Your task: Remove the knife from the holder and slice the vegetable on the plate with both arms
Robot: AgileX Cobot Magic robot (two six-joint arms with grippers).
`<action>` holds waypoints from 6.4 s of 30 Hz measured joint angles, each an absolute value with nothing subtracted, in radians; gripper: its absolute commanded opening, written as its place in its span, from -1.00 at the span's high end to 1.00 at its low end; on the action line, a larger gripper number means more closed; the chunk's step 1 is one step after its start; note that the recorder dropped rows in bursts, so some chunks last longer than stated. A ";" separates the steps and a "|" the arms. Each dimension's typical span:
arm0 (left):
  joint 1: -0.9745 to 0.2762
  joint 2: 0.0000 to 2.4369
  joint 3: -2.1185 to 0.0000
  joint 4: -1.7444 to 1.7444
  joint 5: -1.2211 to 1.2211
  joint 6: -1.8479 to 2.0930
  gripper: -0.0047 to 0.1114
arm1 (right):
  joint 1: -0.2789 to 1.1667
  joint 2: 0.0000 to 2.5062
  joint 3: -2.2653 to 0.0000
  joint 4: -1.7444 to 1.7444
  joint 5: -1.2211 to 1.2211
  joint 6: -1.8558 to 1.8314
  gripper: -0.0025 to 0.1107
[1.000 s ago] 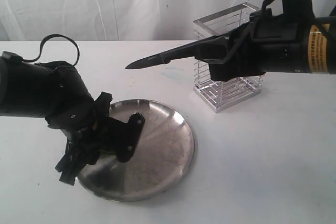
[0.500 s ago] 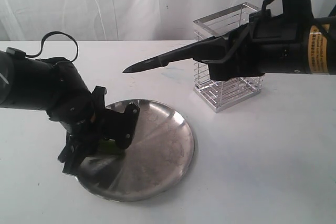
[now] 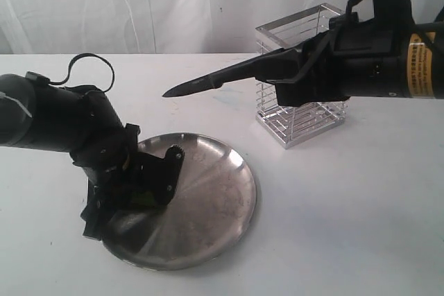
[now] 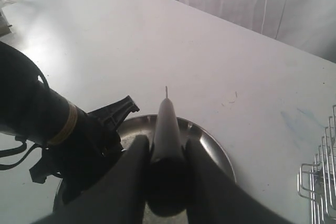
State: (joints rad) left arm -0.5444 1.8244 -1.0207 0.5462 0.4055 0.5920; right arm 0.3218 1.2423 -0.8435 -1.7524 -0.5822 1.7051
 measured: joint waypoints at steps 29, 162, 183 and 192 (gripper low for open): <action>-0.544 1.835 -1.118 0.065 0.509 0.090 0.12 | 0.322 1.241 -0.760 -1.751 -0.456 1.696 0.96; -0.544 1.581 -1.199 0.137 0.597 -0.100 0.60 | 0.480 1.404 -0.388 -1.186 -0.475 1.152 0.96; -0.544 1.622 -1.199 0.095 0.540 -0.100 0.92 | 0.528 1.433 -0.388 -1.188 -0.433 1.160 0.96; -0.544 1.622 -1.199 0.093 0.537 -0.100 0.92 | 0.528 1.433 -0.388 -1.188 -0.433 1.160 0.96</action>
